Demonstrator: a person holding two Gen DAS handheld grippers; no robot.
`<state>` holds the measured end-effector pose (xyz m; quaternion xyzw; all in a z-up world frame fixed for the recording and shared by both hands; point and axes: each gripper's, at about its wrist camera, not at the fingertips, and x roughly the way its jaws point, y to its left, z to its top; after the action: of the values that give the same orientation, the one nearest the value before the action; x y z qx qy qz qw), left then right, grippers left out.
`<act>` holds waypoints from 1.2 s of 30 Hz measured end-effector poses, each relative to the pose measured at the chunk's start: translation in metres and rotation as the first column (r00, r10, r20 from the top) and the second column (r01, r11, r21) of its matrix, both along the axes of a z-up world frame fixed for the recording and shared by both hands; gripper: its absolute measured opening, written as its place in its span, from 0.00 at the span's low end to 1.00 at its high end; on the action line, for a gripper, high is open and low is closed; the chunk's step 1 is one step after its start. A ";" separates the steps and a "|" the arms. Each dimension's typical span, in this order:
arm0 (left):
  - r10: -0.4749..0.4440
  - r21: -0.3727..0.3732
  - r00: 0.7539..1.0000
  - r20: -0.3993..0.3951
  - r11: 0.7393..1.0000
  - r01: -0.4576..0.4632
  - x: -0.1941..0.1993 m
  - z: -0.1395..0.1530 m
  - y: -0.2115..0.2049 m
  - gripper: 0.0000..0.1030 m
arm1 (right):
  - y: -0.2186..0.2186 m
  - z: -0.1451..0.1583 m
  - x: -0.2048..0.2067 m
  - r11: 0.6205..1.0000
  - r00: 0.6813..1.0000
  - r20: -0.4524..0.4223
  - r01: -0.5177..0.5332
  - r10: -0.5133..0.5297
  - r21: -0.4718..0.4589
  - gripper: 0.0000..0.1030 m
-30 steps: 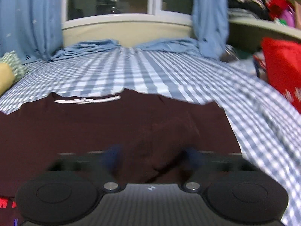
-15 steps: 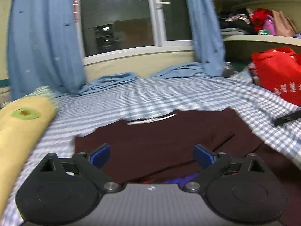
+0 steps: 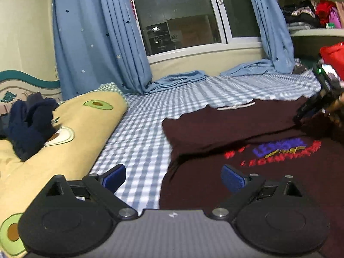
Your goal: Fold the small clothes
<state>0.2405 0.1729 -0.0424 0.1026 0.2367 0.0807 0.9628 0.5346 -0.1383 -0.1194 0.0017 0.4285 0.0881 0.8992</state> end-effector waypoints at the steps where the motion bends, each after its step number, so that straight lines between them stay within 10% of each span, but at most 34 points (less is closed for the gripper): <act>1: -0.005 -0.001 1.000 -0.008 1.000 0.005 -0.003 -0.001 0.003 0.95 | 0.002 0.001 0.001 1.000 1.000 -0.004 -0.003 0.003 -0.025 0.55; 7: -0.080 0.047 0.997 -0.012 0.996 0.080 -0.030 -0.003 -0.005 0.95 | -0.001 0.048 -0.053 0.996 0.993 0.078 -0.092 0.093 -0.019 0.71; 12: -0.234 0.157 0.970 -0.060 0.958 0.240 -0.063 -0.004 -0.031 0.95 | -0.019 0.106 -0.175 0.982 0.965 0.183 -0.189 0.191 -0.024 0.90; 24: -0.488 0.481 0.813 -0.319 0.655 0.582 -0.147 -0.056 -0.101 0.95 | -0.030 0.117 -0.375 0.980 0.978 0.175 -0.139 0.114 0.140 0.92; 36: -0.433 0.685 0.844 -0.316 0.512 0.519 -0.149 -0.107 -0.120 0.99 | -0.035 0.117 -0.394 0.973 0.982 0.164 -0.129 0.098 0.189 0.92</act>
<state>0.0916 0.0532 -0.1495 0.5538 0.1941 -0.1021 0.8032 0.1409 -0.1733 -0.0024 0.0604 0.3464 0.1819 0.9183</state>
